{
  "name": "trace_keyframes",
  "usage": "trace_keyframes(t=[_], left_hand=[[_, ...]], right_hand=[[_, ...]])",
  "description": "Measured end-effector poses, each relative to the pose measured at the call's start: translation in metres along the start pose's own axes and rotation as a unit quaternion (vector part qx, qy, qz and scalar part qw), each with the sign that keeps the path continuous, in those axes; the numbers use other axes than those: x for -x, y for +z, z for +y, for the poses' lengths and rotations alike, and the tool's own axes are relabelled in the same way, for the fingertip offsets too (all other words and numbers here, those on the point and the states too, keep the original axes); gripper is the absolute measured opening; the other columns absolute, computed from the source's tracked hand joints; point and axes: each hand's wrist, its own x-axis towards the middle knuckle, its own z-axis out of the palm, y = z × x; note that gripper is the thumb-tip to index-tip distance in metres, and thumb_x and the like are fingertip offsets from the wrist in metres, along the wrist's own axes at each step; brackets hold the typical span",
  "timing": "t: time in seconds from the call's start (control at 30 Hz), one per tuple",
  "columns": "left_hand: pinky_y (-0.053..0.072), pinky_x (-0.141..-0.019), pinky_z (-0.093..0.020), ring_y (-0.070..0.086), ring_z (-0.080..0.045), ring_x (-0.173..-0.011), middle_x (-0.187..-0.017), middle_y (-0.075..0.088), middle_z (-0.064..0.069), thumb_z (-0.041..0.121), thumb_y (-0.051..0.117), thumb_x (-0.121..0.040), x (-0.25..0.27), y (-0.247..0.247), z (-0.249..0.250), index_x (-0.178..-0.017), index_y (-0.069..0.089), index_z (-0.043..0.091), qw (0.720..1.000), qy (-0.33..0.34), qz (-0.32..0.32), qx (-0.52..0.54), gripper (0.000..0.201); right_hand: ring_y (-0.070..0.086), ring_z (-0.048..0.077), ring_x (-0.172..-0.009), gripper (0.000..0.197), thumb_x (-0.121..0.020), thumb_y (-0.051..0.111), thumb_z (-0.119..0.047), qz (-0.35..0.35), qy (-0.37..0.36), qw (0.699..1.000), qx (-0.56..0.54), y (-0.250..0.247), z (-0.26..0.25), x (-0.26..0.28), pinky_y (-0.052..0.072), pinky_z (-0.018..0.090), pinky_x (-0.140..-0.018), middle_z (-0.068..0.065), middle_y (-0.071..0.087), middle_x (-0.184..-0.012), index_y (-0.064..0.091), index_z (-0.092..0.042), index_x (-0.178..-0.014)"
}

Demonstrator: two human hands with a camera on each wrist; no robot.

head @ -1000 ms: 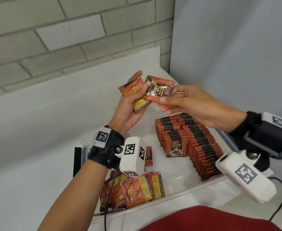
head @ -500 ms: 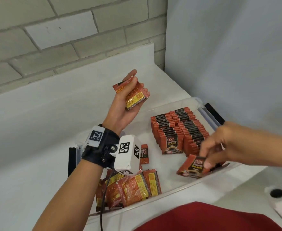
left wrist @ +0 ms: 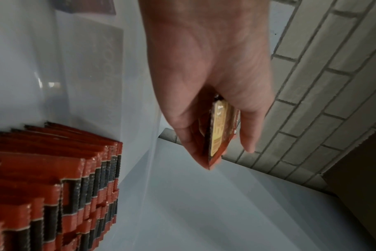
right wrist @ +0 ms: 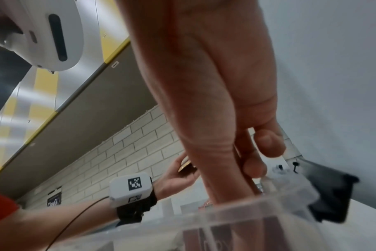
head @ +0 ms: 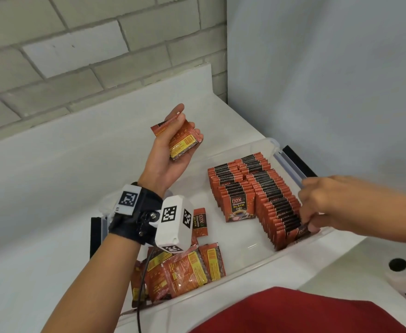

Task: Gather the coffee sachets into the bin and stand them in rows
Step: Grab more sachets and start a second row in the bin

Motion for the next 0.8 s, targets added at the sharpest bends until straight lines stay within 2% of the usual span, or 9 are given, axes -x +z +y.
trace_keyframes(t=[0.1, 0.17, 0.23, 0.3, 0.37, 0.47, 0.63, 0.73, 0.8], left_hand=[[0.054, -0.074, -0.028, 0.061, -0.016, -0.073, -0.08, 0.062, -0.006, 0.014, 0.057, -0.092, 0.001, 0.001, 0.0, -0.111, 0.064, 0.016, 1.0, 0.001, -0.001, -0.003, 0.02], [0.054, -0.074, -0.028, 0.061, -0.015, -0.075, -0.081, 0.062, -0.005, 0.014, 0.058, -0.091, 0.001, 0.001, 0.0, -0.111, 0.064, 0.017, 1.0, 0.001, 0.001, -0.007, 0.021], [0.054, -0.075, -0.029, 0.061, -0.015, -0.076, -0.081, 0.062, -0.005, 0.015, 0.058, -0.091, 0.001, 0.0, 0.0, -0.111, 0.064, 0.017, 1.0, 0.002, 0.002, -0.009, 0.021], [0.054, -0.074, -0.029, 0.061, -0.016, -0.076, -0.082, 0.062, -0.006, 0.015, 0.058, -0.091, 0.0, 0.0, 0.0, -0.111, 0.064, 0.017, 1.0, 0.001, 0.002, -0.009, 0.021], [0.054, -0.075, -0.029, 0.061, -0.016, -0.077, -0.083, 0.062, -0.006, 0.015, 0.059, -0.09, 0.0, 0.0, 0.0, -0.111, 0.064, 0.017, 1.0, -0.001, 0.004, -0.008, 0.022], [0.055, -0.074, -0.029, 0.061, -0.016, -0.076, -0.082, 0.062, -0.006, 0.014, 0.058, -0.091, 0.0, 0.0, 0.0, -0.112, 0.064, 0.016, 1.0, 0.0, 0.002, -0.007, 0.022], [0.055, -0.074, -0.028, 0.061, -0.016, -0.074, -0.081, 0.061, -0.007, 0.009, 0.055, -0.092, -0.001, 0.0, -0.001, -0.114, 0.063, 0.015, 1.0, 0.004, -0.003, 0.0, 0.024], [0.055, -0.074, -0.03, 0.063, -0.017, -0.074, -0.081, 0.063, -0.008, 0.004, 0.048, -0.093, -0.002, -0.002, -0.001, -0.117, 0.061, 0.013, 1.0, 0.0, -0.009, 0.004, 0.029], [0.055, -0.074, -0.03, 0.065, -0.019, -0.075, -0.082, 0.063, -0.011, 0.001, 0.043, -0.092, -0.002, -0.002, 0.0, -0.119, 0.06, 0.012, 1.0, -0.005, -0.016, 0.016, 0.034]], right_hand=[[0.047, 0.002, -0.098, 0.015, -0.093, 0.055, -0.04, 0.003, 0.004, 1.0, 0.001, 0.0, -0.001, 0.0, 0.043, 0.018, -0.077, -0.024, 0.037, -0.079, 0.063, -0.036, -0.105], [0.048, -0.004, -0.089, 0.013, -0.092, 0.057, -0.04, 0.008, 0.011, 1.0, -0.022, -0.006, -0.001, 0.004, 0.042, 0.014, -0.074, -0.024, 0.046, -0.083, 0.058, -0.042, -0.106], [0.049, -0.009, -0.083, 0.008, -0.092, 0.057, -0.039, 0.018, 0.009, 0.999, -0.033, -0.013, 0.0, 0.009, 0.042, 0.013, -0.072, -0.025, 0.052, -0.083, 0.054, -0.043, -0.098], [0.048, -0.011, -0.079, 0.008, -0.093, 0.056, -0.038, 0.024, 0.005, 0.999, -0.034, -0.016, -0.002, 0.01, 0.041, 0.011, -0.07, -0.025, 0.049, -0.079, 0.052, -0.041, -0.086], [0.047, -0.009, -0.075, 0.011, -0.093, 0.056, -0.038, 0.018, 0.003, 0.999, -0.032, -0.013, -0.005, 0.007, 0.038, 0.009, -0.067, -0.023, 0.047, -0.08, 0.051, -0.039, -0.083], [0.044, -0.007, -0.071, 0.008, -0.095, 0.053, -0.035, 0.006, -0.002, 1.0, -0.014, -0.008, -0.007, 0.0, 0.038, 0.012, -0.063, -0.02, 0.046, -0.081, 0.055, -0.035, -0.088], [0.043, -0.007, -0.072, 0.007, -0.095, 0.052, -0.036, -0.011, -0.006, 1.0, 0.007, -0.006, -0.005, -0.002, 0.037, 0.01, -0.063, -0.021, 0.045, -0.081, 0.058, -0.033, -0.094], [0.045, -0.007, -0.075, 0.009, -0.095, 0.054, -0.035, -0.016, -0.001, 1.0, -0.006, -0.004, -0.004, -0.003, 0.037, 0.009, -0.063, -0.022, 0.046, -0.082, 0.061, -0.031, -0.097], [0.048, -0.008, -0.075, 0.006, -0.093, 0.058, -0.031, -0.026, -0.002, 0.999, -0.043, -0.006, -0.002, -0.004, 0.038, 0.007, -0.067, -0.023, 0.048, -0.08, 0.064, -0.032, -0.093]])
